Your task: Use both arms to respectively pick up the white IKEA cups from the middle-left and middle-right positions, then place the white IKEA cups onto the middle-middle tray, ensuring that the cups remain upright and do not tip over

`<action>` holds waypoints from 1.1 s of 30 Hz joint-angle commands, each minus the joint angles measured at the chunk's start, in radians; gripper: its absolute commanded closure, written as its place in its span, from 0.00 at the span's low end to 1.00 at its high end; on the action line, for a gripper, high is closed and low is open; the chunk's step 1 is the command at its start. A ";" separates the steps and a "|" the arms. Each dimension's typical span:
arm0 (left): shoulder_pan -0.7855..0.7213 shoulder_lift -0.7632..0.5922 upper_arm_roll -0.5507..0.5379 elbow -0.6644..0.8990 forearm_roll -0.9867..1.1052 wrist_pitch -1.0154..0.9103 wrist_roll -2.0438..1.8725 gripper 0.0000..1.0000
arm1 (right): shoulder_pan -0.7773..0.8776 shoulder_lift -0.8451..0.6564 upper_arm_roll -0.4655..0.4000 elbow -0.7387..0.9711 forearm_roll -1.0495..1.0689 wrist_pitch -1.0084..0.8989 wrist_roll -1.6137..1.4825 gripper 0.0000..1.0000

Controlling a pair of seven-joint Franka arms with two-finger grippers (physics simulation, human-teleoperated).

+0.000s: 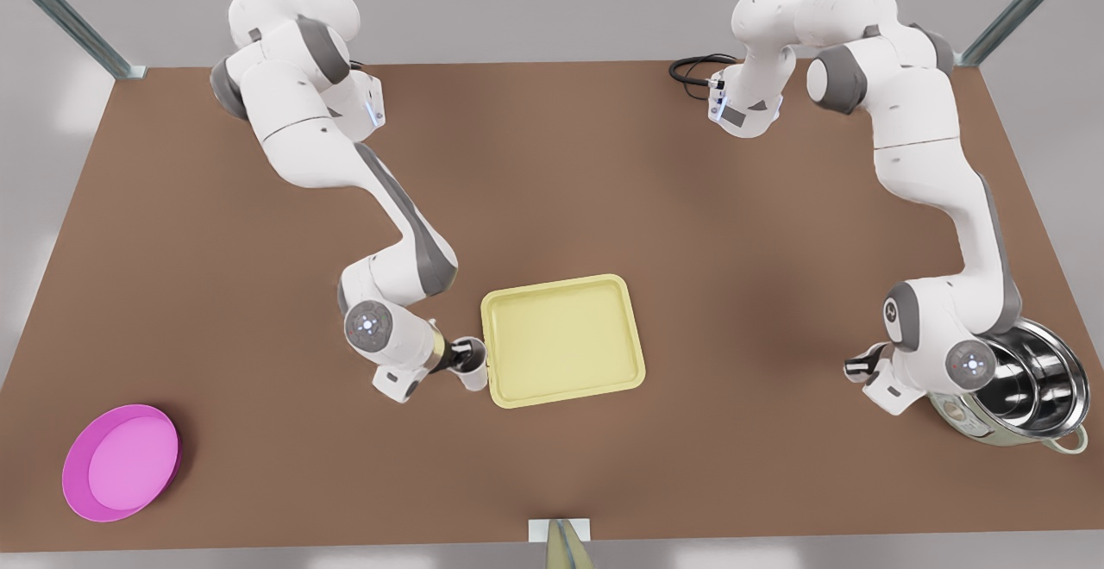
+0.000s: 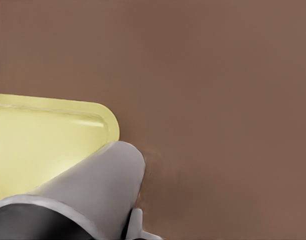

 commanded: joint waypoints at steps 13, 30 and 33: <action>-0.506 0.008 -0.245 0.021 -0.053 0.169 -1.218 0.79 | 0.060 0.081 0.045 0.009 0.125 -0.014 0.772 0.79; -0.497 0.031 -0.247 0.006 -0.007 0.125 -1.218 0.00 | -0.205 -0.015 0.159 0.009 0.126 -0.307 0.658 0.00; -0.493 0.005 -0.262 0.006 -0.013 0.067 -1.224 0.00 | -0.383 -0.003 0.012 0.020 0.004 -0.507 0.134 0.00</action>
